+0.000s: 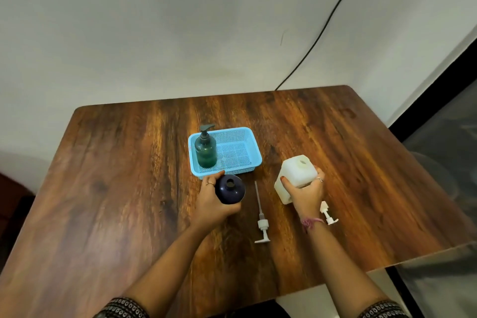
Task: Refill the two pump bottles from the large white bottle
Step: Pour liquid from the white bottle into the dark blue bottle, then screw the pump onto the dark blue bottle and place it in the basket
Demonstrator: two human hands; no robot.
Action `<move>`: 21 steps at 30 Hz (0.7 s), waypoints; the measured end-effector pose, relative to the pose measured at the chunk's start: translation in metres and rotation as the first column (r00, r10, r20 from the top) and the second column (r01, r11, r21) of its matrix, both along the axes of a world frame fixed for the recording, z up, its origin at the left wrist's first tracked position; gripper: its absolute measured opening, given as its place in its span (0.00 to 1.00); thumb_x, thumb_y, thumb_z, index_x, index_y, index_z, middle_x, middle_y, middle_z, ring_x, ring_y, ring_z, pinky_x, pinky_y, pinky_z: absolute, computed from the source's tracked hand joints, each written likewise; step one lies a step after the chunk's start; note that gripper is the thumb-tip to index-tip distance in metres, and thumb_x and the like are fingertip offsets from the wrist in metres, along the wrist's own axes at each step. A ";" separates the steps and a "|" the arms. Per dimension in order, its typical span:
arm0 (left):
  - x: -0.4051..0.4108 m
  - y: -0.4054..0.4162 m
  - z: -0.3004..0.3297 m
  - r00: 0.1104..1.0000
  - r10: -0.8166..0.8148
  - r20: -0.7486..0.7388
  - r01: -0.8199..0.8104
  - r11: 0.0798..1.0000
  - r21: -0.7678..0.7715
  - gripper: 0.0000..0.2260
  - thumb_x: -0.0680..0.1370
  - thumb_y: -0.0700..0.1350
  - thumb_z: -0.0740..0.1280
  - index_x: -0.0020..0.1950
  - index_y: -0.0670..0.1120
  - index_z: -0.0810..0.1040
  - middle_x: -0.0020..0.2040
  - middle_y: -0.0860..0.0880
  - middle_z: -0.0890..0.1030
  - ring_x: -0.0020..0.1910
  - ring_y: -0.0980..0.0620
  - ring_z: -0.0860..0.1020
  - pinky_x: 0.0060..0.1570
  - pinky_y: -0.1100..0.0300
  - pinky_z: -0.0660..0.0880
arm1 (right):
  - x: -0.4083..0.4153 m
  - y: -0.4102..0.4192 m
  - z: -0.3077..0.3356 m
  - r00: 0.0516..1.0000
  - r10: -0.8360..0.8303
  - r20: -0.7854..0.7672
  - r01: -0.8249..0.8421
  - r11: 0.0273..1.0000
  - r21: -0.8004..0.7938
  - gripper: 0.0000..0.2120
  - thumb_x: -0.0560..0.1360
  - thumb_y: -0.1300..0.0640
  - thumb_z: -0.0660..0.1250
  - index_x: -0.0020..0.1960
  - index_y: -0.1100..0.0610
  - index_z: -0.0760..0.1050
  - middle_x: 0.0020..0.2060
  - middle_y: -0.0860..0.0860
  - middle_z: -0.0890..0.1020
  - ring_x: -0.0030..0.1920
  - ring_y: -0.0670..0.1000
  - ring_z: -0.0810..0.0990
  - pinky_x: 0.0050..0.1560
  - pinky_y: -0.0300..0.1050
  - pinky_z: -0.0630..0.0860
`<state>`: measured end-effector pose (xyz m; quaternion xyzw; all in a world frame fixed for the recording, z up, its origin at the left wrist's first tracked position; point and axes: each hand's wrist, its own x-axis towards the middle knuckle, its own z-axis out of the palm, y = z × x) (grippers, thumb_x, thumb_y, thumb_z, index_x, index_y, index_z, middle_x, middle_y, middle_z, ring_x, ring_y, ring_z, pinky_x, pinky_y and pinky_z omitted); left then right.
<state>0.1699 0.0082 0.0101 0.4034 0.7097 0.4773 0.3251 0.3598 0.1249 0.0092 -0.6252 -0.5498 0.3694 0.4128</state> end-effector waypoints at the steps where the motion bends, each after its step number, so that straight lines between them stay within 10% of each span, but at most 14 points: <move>1: 0.000 -0.001 -0.005 1.000 -0.006 0.007 0.006 1.000 -0.006 0.36 0.59 0.44 0.80 0.64 0.50 0.70 0.59 0.52 0.71 0.58 0.55 0.74 0.54 0.65 0.74 | 0.001 -0.002 -0.003 1.000 -0.004 -0.004 0.004 1.000 -0.004 0.41 0.64 0.60 0.79 0.69 0.58 0.59 0.63 0.54 0.72 0.61 0.50 0.71 0.56 0.47 0.73; 6: 0.001 -0.007 -0.023 0.999 -0.038 -0.027 0.037 0.999 -0.033 0.37 0.61 0.43 0.81 0.66 0.49 0.69 0.61 0.52 0.69 0.56 0.62 0.73 0.49 0.78 0.69 | 0.002 -0.011 -0.014 0.999 -0.046 -0.002 0.046 0.999 -0.022 0.41 0.64 0.59 0.79 0.69 0.56 0.60 0.63 0.54 0.72 0.61 0.49 0.71 0.57 0.46 0.74; 16: 0.001 -0.007 -0.038 0.997 -0.045 0.064 0.045 0.999 0.004 0.39 0.62 0.43 0.80 0.67 0.53 0.65 0.62 0.56 0.70 0.61 0.60 0.72 0.57 0.69 0.73 | 0.010 -0.023 -0.026 0.999 -0.044 -0.029 0.040 0.990 -0.135 0.43 0.64 0.57 0.79 0.70 0.54 0.58 0.66 0.51 0.70 0.65 0.49 0.69 0.63 0.46 0.70; 19: 0.001 -0.009 -0.047 0.988 -0.050 0.146 0.053 0.999 -0.012 0.43 0.60 0.47 0.80 0.70 0.53 0.62 0.65 0.55 0.70 0.63 0.58 0.73 0.63 0.57 0.74 | 0.036 -0.057 -0.033 0.996 -0.012 -0.084 -0.032 0.859 -0.512 0.07 0.74 0.66 0.68 0.47 0.62 0.69 0.68 0.60 0.69 0.67 0.58 0.70 0.65 0.49 0.68; 21: -0.001 -0.011 -0.049 0.980 -0.065 0.185 0.071 0.997 -0.024 0.46 0.59 0.48 0.80 0.72 0.54 0.59 0.65 0.55 0.71 0.64 0.56 0.73 0.64 0.52 0.73 | 0.045 -0.078 -0.041 0.983 0.170 0.070 -0.096 0.800 -0.592 0.10 0.77 0.70 0.61 0.38 0.62 0.67 0.69 0.67 0.67 0.69 0.63 0.66 0.65 0.50 0.66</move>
